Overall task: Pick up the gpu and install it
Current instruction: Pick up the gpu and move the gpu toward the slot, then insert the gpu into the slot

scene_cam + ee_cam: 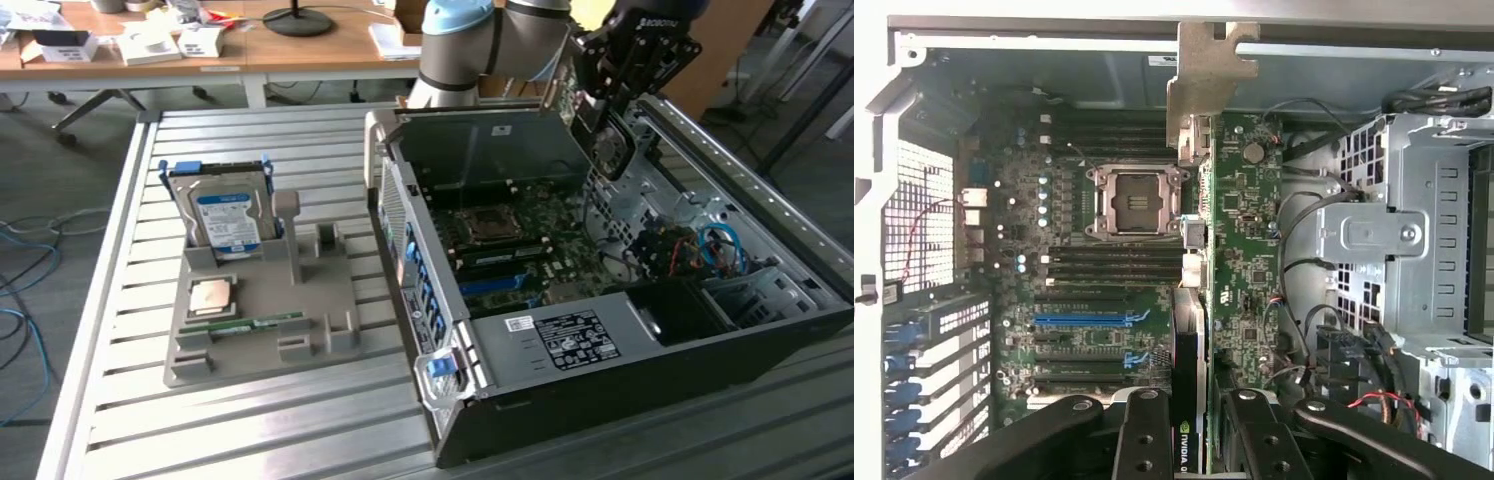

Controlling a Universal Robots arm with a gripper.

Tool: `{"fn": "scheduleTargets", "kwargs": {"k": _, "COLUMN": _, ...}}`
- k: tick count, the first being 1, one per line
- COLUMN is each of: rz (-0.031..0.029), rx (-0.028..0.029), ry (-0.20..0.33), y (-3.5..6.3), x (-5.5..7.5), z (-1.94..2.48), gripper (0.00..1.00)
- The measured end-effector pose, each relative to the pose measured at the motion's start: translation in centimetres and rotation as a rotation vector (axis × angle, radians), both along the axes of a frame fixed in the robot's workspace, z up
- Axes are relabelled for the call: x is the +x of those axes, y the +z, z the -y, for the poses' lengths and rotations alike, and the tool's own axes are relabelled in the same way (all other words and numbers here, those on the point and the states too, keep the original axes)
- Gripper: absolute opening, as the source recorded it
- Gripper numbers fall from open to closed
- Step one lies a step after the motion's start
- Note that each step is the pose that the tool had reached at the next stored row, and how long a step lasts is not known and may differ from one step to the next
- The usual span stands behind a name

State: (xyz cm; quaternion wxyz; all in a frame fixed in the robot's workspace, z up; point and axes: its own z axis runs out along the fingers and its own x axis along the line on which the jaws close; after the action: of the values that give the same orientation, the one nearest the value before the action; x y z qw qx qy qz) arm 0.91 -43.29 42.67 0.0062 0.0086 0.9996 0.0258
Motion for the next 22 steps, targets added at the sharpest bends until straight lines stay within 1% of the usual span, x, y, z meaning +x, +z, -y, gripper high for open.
{"fn": "scheduleTargets", "kwargs": {"k": 15, "rz": 0.0, "rx": -0.0001, "ry": 0.003, "y": 0.0, "x": 0.01, "z": 0.0, "gripper": 0.26}}
{"fn": "scheduleTargets", "kwargs": {"k": 22, "rz": -0.0001, "rx": -0.0002, "ry": 0.054, "y": -0.02, "x": 0.01, "z": 0.0, "gripper": 0.26}}
